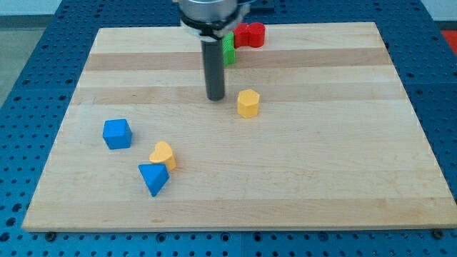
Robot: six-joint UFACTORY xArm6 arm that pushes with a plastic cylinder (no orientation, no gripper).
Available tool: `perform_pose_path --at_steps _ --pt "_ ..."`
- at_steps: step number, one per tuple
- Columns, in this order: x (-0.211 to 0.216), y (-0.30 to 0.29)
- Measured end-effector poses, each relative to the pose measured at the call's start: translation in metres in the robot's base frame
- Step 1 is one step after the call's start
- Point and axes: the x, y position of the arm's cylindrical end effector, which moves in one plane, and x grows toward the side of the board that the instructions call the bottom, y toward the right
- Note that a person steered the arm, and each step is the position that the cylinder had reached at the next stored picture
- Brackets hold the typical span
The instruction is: Push the red star to the top left side of the yellow hexagon
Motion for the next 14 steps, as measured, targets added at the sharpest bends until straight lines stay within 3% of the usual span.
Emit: perform_pose_path --at_steps 3,4,6,9,14 --pt "-0.089 -0.080" --pt "-0.136 -0.068" --pt "-0.190 0.015" --pt "-0.185 0.077" --pt "-0.086 0.084"
